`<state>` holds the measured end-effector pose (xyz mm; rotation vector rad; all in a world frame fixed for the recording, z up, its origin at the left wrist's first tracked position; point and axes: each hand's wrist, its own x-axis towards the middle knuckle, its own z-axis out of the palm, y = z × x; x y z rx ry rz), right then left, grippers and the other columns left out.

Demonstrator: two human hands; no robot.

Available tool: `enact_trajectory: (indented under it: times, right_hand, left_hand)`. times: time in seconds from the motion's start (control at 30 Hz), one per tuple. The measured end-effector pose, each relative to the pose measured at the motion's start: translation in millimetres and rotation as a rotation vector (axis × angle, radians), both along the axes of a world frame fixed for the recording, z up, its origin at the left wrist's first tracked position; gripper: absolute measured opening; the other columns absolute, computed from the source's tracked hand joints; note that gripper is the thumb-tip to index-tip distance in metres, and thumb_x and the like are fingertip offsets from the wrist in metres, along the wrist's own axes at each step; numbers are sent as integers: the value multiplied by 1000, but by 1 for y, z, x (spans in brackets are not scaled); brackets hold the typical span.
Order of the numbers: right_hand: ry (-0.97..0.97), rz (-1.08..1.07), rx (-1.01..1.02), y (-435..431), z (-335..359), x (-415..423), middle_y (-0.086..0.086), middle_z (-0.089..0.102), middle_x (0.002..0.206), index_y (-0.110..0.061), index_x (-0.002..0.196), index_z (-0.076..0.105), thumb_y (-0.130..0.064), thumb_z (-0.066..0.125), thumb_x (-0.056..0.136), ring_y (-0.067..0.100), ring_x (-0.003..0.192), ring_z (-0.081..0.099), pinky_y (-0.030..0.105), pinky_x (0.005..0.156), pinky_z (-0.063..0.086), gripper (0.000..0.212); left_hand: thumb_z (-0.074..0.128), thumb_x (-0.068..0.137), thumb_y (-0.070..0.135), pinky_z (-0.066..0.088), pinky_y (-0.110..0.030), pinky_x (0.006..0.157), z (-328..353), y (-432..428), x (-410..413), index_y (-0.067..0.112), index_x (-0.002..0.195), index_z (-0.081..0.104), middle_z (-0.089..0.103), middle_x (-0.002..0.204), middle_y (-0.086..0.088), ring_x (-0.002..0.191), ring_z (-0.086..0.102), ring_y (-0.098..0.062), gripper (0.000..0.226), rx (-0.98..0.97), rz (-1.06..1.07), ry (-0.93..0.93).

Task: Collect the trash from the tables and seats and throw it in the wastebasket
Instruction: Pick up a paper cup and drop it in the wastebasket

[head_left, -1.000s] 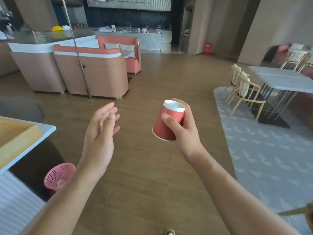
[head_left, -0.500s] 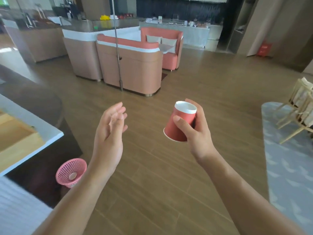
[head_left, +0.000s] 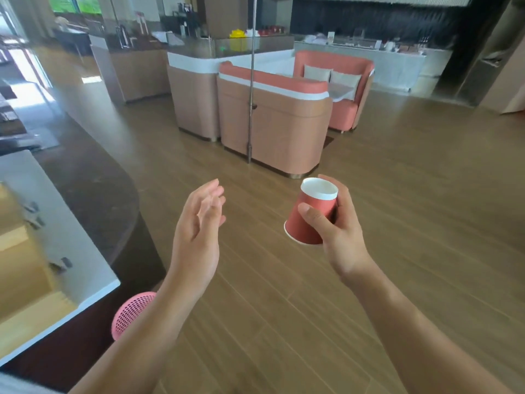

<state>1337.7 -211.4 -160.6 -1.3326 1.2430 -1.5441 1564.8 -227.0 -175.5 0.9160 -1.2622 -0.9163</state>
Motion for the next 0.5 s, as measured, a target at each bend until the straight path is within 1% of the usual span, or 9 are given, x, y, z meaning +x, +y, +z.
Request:
enact_trajectory:
  times: [0.1, 0.13, 0.2, 0.3, 0.37, 0.43, 0.5]
  right_hand:
    - [-18, 40, -17, -70, 2, 13, -17, 70, 110, -57, 113, 61, -47, 79, 75, 19, 107, 69, 46, 97, 59, 43]
    - [-22, 55, -19, -91, 2, 18, -17, 70, 109, -57, 114, 62, -47, 79, 75, 18, 106, 69, 45, 96, 60, 44]
    - [-28, 81, -19, -129, 1, 25, -19, 70, 108, -55, 114, 62, -48, 79, 74, 11, 101, 69, 42, 93, 61, 44]
    - [-30, 113, -20, -189, -4, 33, -20, 70, 106, -56, 112, 61, -48, 79, 76, 8, 99, 68, 42, 95, 61, 41]
    - [-45, 146, -9, -234, -10, 38, -19, 70, 107, -51, 116, 60, -44, 79, 80, 8, 100, 68, 42, 94, 61, 41]
    - [-47, 186, -1, -278, -18, 44, -19, 69, 109, -47, 123, 58, -39, 78, 84, 6, 101, 68, 37, 92, 59, 45]
    - [-56, 234, 5, -324, -27, 49, -15, 69, 115, -41, 131, 56, -37, 78, 85, 8, 104, 68, 36, 92, 59, 52]
  left_hand:
    - [49, 94, 62, 54, -31, 105, 2, -59, 13, 46, 134, 57, 63, 139, 24, 132, 60, 0, 44, 6, 38, -9]
    - [49, 93, 62, 54, -32, 106, 2, -78, 17, 46, 133, 58, 63, 139, 24, 132, 60, -1, 44, 11, 58, -7]
    - [51, 92, 62, 53, -36, 107, 3, -109, 24, 47, 131, 59, 65, 138, 22, 131, 61, -2, 42, 19, 88, 0]
    - [51, 91, 62, 53, -37, 106, 2, -157, 30, 44, 129, 60, 66, 137, 18, 131, 62, -4, 44, 29, 126, -7]
    - [51, 90, 63, 53, -34, 105, -1, -194, 35, 43, 131, 59, 65, 138, 15, 131, 61, -4, 47, 37, 155, -18]
    - [51, 90, 62, 55, -28, 102, -4, -231, 38, 42, 132, 58, 65, 138, 17, 131, 61, -4, 46, 44, 178, -25]
    - [52, 97, 57, 55, -21, 99, -11, -272, 42, 43, 131, 58, 66, 135, 22, 130, 61, -2, 38, 61, 210, -30]
